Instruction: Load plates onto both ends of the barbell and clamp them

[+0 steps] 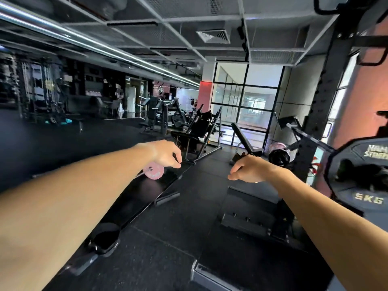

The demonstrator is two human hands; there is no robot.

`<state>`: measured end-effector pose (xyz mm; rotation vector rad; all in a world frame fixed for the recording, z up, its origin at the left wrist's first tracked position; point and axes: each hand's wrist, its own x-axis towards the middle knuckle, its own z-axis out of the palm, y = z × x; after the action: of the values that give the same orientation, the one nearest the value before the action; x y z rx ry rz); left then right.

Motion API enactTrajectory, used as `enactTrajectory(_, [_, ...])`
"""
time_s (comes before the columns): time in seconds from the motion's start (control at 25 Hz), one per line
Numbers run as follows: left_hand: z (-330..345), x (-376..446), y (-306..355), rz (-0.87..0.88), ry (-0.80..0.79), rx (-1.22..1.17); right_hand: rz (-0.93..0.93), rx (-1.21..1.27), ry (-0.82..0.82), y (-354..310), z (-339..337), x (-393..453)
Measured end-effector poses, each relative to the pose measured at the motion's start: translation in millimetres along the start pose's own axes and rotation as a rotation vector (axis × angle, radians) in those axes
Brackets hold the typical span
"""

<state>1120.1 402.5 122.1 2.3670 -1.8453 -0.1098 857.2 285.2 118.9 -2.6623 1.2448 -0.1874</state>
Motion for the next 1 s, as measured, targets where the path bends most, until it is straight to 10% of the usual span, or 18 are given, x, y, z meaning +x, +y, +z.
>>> enactTrajectory(1.0, [-77.3,502.2,-339.6,0.076,0.058,-0.037,0.072,0.115,0.056,-114.1,18.5,578.1])
